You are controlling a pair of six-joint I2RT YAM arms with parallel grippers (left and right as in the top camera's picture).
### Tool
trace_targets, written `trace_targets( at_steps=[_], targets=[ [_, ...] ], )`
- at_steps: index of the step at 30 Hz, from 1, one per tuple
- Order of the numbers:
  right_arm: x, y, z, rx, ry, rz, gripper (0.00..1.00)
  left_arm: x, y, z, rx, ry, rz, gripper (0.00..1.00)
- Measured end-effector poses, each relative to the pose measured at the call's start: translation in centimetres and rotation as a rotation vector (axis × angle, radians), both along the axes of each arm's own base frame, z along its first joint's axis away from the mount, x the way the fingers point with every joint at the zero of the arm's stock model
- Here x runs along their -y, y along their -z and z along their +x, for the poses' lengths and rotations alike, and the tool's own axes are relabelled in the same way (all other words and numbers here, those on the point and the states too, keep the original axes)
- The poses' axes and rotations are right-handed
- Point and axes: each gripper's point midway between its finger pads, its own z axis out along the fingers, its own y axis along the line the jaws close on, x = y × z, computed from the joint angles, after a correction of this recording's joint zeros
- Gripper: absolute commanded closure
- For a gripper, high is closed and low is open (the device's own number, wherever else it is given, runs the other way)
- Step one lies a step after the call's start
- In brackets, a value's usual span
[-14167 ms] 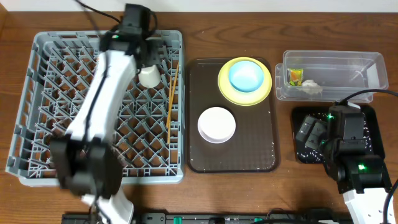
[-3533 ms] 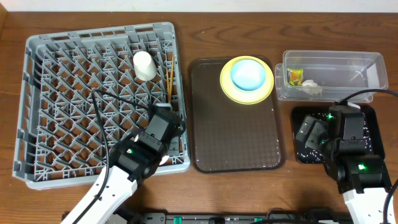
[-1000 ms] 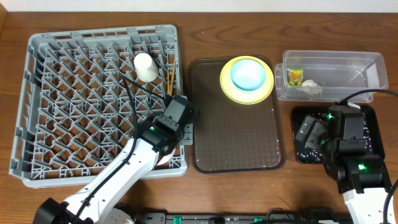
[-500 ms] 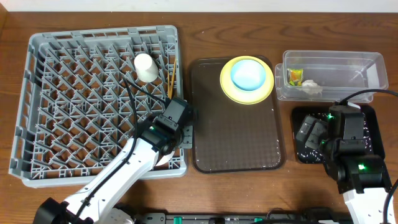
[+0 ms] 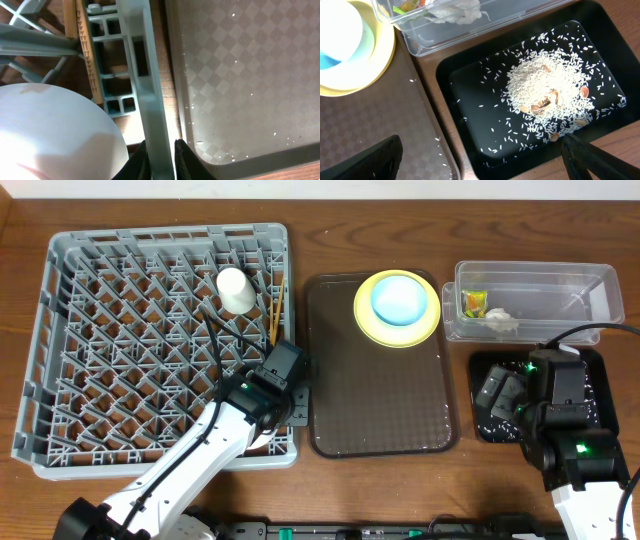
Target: Sort waste into correct bins and load items into the dishwasher rack
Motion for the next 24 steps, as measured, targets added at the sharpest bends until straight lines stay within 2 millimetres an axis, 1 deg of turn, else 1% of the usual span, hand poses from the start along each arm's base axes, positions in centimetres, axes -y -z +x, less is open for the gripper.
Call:
trace_targets(
  at_steps=[6, 12, 14, 18, 24],
  targets=[
    [0.0, 0.0, 0.0, 0.000, 0.000, 0.000, 0.01, 0.2, -0.2, -0.5, -0.001, 0.017, 0.005, 0.81],
    [0.0, 0.0, 0.0, 0.000, 0.000, 0.000, 0.01, 0.0, -1.1, -1.0, 0.026, 0.022, 0.014, 0.81],
    [0.0, 0.0, 0.0, 0.000, 0.000, 0.000, 0.01, -0.1, -1.2, -1.3, 0.020, 0.022, 0.018, 0.78],
    [0.0, 0.0, 0.0, 0.000, 0.000, 0.000, 0.01, -0.2, -1.3, -1.8, 0.010, 0.025, 0.025, 0.78],
    [0.0, 0.0, 0.0, 0.000, 0.000, 0.000, 0.01, -0.3, -1.4, -1.8, 0.014, 0.022, 0.029, 0.77]
  ],
)
